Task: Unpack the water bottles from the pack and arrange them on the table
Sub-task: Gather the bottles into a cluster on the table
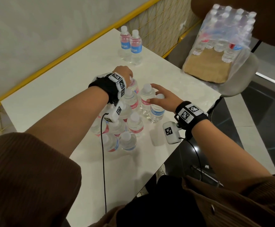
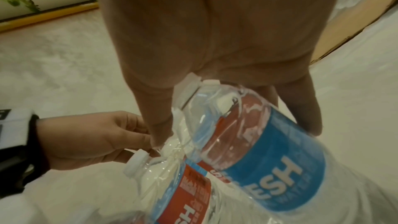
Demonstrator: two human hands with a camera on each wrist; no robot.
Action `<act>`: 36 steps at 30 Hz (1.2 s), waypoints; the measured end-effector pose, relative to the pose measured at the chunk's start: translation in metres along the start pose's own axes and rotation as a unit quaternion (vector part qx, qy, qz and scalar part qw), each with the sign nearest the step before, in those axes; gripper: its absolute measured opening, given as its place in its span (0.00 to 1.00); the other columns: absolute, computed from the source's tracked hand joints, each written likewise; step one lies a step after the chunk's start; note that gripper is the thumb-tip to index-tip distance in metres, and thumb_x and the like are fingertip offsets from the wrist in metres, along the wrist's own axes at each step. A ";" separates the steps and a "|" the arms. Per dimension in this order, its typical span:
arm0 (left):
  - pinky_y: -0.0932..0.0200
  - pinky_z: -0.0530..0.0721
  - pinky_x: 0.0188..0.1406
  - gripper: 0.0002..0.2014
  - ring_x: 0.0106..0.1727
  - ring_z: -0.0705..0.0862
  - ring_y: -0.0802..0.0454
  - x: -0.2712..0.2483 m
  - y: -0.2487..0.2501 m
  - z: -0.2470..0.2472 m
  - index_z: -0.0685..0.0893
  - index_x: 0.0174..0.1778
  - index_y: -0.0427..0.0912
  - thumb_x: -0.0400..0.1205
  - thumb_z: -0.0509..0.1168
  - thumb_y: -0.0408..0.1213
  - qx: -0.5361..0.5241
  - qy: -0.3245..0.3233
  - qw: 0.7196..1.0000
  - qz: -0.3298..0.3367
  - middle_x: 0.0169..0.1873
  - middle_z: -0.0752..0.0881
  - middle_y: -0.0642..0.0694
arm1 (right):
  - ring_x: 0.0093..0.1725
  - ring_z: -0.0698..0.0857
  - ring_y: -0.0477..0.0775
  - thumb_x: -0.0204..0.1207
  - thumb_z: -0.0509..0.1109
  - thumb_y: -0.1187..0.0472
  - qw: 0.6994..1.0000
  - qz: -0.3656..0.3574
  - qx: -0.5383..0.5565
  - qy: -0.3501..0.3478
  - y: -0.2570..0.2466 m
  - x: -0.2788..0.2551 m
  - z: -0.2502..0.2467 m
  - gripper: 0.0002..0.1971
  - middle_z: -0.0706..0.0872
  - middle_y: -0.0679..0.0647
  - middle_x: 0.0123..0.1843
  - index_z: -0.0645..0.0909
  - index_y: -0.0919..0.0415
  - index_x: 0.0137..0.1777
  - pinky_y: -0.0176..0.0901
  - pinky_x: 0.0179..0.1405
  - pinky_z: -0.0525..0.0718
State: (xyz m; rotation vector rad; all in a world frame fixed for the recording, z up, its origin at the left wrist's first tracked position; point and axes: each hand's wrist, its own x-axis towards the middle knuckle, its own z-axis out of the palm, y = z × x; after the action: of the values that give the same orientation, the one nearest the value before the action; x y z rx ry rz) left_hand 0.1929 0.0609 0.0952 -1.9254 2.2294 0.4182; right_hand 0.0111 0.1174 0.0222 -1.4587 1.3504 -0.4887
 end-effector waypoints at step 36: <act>0.47 0.77 0.64 0.24 0.77 0.68 0.48 -0.133 -0.124 0.121 0.55 0.80 0.61 0.88 0.51 0.43 -0.610 0.142 0.754 -0.196 0.79 0.64 0.49 | 0.74 0.70 0.67 0.76 0.56 0.31 0.959 0.201 0.191 -0.065 0.028 -0.011 0.039 0.32 0.67 0.53 0.79 0.60 0.38 0.78 0.69 0.64 0.78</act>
State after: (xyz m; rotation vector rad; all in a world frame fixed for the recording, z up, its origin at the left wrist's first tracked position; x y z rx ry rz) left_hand 0.3291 0.2087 0.0082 -3.0738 1.5861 1.9797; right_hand 0.0271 0.1479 -0.0126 -0.8573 1.3165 -0.3541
